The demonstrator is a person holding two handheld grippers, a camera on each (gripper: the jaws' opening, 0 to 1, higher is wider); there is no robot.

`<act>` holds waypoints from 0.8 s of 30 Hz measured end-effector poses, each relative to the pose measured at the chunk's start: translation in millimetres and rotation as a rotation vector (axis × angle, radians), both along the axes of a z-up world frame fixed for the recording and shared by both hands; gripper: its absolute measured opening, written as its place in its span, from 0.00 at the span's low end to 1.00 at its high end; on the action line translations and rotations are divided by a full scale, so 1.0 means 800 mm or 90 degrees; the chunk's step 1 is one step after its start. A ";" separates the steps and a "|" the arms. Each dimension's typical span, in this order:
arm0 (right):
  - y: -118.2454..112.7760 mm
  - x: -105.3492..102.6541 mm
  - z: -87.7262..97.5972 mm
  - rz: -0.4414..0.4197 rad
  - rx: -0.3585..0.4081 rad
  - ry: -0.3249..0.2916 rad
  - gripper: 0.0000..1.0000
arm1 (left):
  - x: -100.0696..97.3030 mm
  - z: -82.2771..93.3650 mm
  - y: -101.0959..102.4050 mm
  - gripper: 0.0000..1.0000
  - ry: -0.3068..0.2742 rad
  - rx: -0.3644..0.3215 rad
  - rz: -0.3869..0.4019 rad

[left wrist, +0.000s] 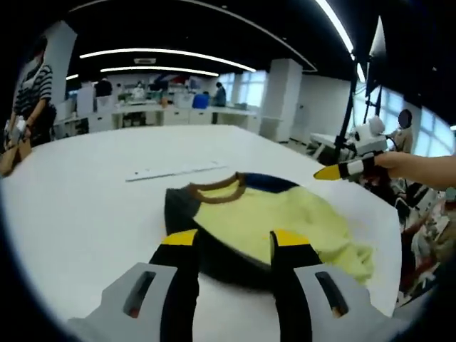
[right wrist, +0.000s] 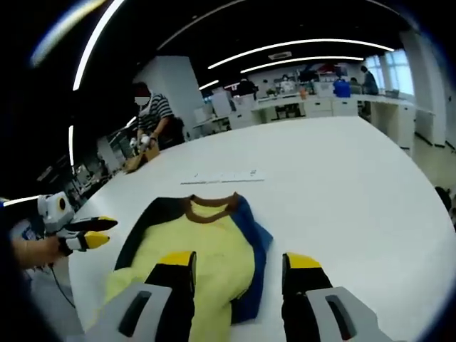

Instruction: Fold the garment on the visible template until the final outline fits inside the template.

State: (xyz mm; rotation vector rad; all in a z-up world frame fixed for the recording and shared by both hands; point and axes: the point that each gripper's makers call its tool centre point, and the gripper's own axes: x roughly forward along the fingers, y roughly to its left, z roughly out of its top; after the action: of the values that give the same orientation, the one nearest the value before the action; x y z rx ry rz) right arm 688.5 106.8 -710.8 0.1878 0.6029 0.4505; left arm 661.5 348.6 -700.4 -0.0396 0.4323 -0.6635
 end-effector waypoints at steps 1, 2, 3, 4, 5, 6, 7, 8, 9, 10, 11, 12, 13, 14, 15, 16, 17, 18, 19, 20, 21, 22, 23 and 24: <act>-0.002 -0.006 -0.001 0.001 -0.002 0.001 0.44 | -0.005 -0.001 -0.002 0.36 0.002 -0.004 -0.003; -0.002 -0.010 -0.003 0.002 -0.002 0.002 0.44 | -0.011 -0.002 -0.004 0.36 0.006 -0.006 -0.007; -0.004 -0.015 -0.005 0.004 -0.003 0.005 0.44 | -0.016 -0.003 -0.005 0.36 0.008 -0.006 -0.012; -0.004 -0.017 -0.006 0.004 -0.004 0.006 0.43 | -0.024 -0.006 -0.008 0.36 0.012 -0.002 -0.019; -0.005 -0.022 -0.009 0.006 -0.005 0.009 0.43 | -0.028 -0.009 -0.009 0.36 0.015 -0.001 -0.023; -0.006 -0.026 -0.011 0.008 -0.008 0.011 0.43 | -0.035 -0.012 -0.011 0.36 0.020 -0.002 -0.028; -0.009 -0.030 -0.016 0.008 -0.012 0.014 0.42 | -0.040 -0.015 -0.014 0.36 0.025 -0.003 -0.032; -0.010 -0.033 -0.019 0.009 -0.014 0.017 0.42 | -0.046 -0.018 -0.016 0.36 0.030 -0.002 -0.036; -0.010 -0.036 -0.022 0.010 -0.015 0.019 0.42 | -0.050 -0.021 -0.017 0.37 0.034 -0.002 -0.039; -0.012 -0.040 -0.026 0.010 -0.016 0.022 0.41 | -0.054 -0.023 -0.019 0.37 0.038 -0.004 -0.041; -0.012 -0.042 -0.029 0.010 -0.016 0.024 0.41 | -0.058 -0.025 -0.020 0.37 0.040 -0.007 -0.042; -0.012 -0.045 -0.033 0.010 -0.015 0.027 0.40 | -0.063 -0.027 -0.022 0.37 0.044 -0.013 -0.044; -0.013 -0.046 -0.035 0.010 -0.015 0.028 0.39 | -0.067 -0.029 -0.023 0.37 0.045 -0.014 -0.046; -0.012 -0.048 -0.038 0.011 -0.015 0.029 0.38 | -0.072 -0.032 -0.025 0.37 0.046 -0.009 -0.049; -0.012 -0.049 -0.041 0.012 -0.015 0.030 0.38 | -0.076 -0.035 -0.027 0.37 0.048 -0.004 -0.052; -0.011 -0.050 -0.044 0.013 -0.016 0.030 0.37 | -0.079 -0.037 -0.028 0.37 0.052 -0.002 -0.054; -0.011 -0.051 -0.047 0.015 -0.017 0.030 0.36 | -0.084 -0.042 -0.031 0.36 0.058 -0.002 -0.056; -0.012 -0.049 -0.052 0.015 -0.017 0.030 0.34 | -0.087 -0.044 -0.033 0.36 0.062 -0.001 -0.059; -0.012 -0.049 -0.055 0.016 -0.018 0.030 0.32 | -0.092 -0.048 -0.036 0.36 0.066 -0.002 -0.063; -0.013 -0.049 -0.058 0.014 -0.017 0.032 0.31 | -0.094 -0.050 -0.038 0.35 0.068 -0.002 -0.064; -0.014 -0.048 -0.061 0.012 -0.014 0.032 0.30 | -0.097 -0.053 -0.040 0.35 0.072 -0.001 -0.065; -0.014 -0.047 -0.063 0.011 -0.013 0.031 0.29 | -0.098 -0.055 -0.041 0.35 0.075 0.000 -0.066; -0.015 -0.046 -0.065 0.009 -0.012 0.031 0.28 | -0.100 -0.058 -0.043 0.34 0.076 0.002 -0.067; -0.015 -0.045 -0.068 0.008 -0.012 0.032 0.26 | -0.101 -0.060 -0.045 0.34 0.078 0.002 -0.068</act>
State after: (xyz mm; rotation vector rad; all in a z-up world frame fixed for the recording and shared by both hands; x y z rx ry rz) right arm 652.2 94.8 -765.2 0.1784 0.6576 0.4537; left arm 580.7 312.9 -748.1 -0.0541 0.5567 -0.7673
